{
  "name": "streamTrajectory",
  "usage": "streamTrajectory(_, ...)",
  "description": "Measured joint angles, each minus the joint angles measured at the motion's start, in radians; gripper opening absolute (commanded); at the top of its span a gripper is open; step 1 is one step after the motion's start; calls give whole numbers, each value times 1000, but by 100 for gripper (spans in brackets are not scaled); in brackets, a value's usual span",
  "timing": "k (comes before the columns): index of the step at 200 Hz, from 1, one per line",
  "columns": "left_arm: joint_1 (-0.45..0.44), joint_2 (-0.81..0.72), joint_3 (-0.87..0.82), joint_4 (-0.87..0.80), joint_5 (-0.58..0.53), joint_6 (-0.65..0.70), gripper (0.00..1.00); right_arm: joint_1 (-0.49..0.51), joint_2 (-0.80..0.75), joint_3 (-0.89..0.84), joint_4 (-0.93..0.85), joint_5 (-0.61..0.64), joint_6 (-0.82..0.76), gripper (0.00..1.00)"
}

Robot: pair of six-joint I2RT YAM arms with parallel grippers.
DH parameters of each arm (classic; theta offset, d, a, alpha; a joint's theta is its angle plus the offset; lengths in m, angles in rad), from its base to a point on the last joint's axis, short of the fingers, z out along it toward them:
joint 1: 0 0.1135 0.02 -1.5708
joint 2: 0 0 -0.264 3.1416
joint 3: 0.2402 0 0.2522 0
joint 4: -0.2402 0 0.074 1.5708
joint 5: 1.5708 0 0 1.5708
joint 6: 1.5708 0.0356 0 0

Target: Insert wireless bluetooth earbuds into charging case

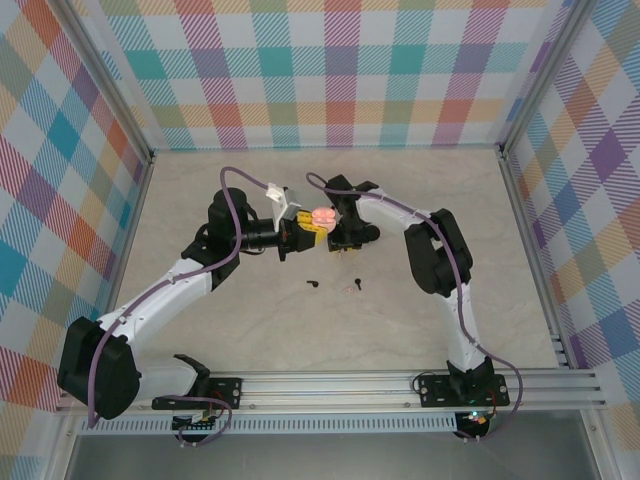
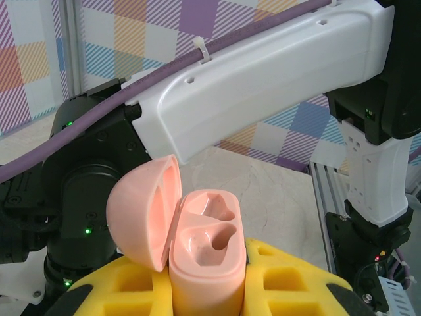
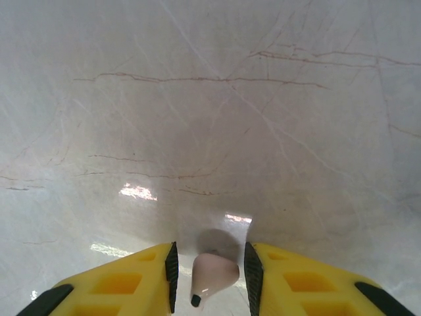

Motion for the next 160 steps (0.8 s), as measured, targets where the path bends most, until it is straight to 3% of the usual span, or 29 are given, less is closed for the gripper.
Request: streamTrajectory(160, 0, 0, 0, 0, 0, 0, 9, 19, 44, 77, -86, 50, 31, 29)
